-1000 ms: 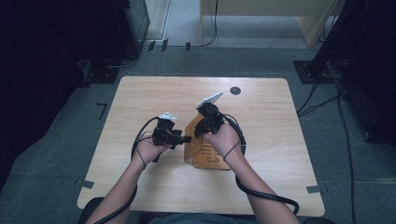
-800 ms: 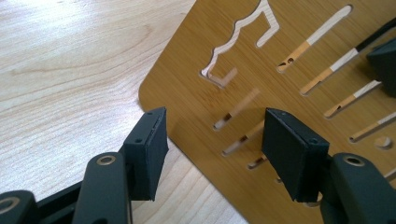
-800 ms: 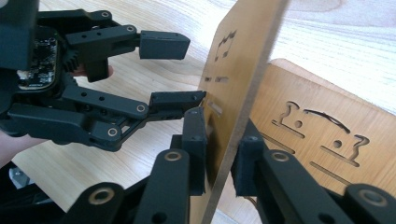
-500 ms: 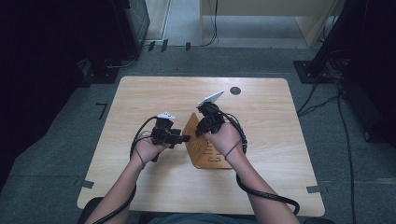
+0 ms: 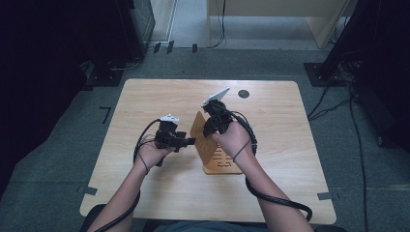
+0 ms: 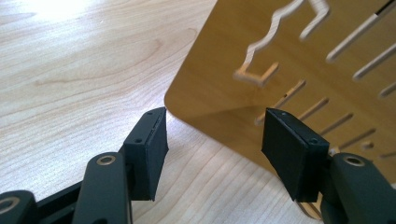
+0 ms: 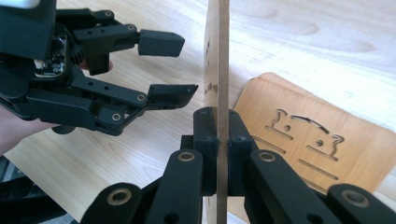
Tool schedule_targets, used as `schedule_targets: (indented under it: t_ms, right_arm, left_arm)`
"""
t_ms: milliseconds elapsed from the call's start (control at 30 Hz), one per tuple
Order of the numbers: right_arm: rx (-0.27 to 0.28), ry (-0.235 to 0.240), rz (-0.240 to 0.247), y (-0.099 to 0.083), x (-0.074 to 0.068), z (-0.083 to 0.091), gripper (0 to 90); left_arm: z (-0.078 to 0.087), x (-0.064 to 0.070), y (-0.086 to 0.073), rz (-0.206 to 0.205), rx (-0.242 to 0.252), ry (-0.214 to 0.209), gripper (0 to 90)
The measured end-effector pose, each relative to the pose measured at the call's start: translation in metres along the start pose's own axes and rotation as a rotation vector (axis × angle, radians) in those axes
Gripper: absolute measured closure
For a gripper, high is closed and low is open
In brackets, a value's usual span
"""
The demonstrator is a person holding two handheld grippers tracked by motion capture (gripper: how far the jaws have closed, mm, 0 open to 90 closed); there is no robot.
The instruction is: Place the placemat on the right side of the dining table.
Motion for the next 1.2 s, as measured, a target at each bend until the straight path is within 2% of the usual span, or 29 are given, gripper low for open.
schedule_targets:
  t_ms: [100,267,467,500,667,967,1200]
  right_arm:
    - [0.005,-0.002,-0.010,0.001,0.003,0.004,87.7]
    - [0.014,-0.006,-0.029,0.001,0.016,0.012,87.6]
    - [0.017,-0.016,-0.043,0.001,0.025,0.017,87.7]
    - [0.017,-0.033,-0.039,0.000,0.029,0.018,87.7]
    - [0.017,-0.057,-0.035,0.000,0.034,0.019,87.6]
    - [0.019,-0.067,-0.043,-0.003,0.050,0.024,87.6]
    - [0.040,-0.074,-0.075,-0.003,0.064,0.030,87.7]
  left_arm:
    - [0.000,0.000,0.000,-0.002,-0.001,0.001,39.6]
    - [-0.001,0.001,-0.001,-0.006,-0.005,0.002,39.6]
    - [-0.004,0.004,-0.002,-0.010,-0.017,-0.014,39.2]
    - [-0.005,0.004,-0.002,-0.011,-0.018,-0.014,39.2]
    - [-0.007,0.007,-0.004,-0.020,-0.027,-0.022,38.8]
    - [-0.007,0.004,-0.006,-0.024,-0.043,-0.012,37.5]
    - [-0.008,0.003,-0.007,-0.026,-0.045,-0.007,37.3]
Point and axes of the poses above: each handheld gripper's, and its own axes: z roughly backward along the jaws, y roughly out of its top, x roughly to its right, the point moved 8 cm from there along -z, roughly forward along the jaws, and after that the axes turned 5 degrees about -z, right-handed, at the moved point
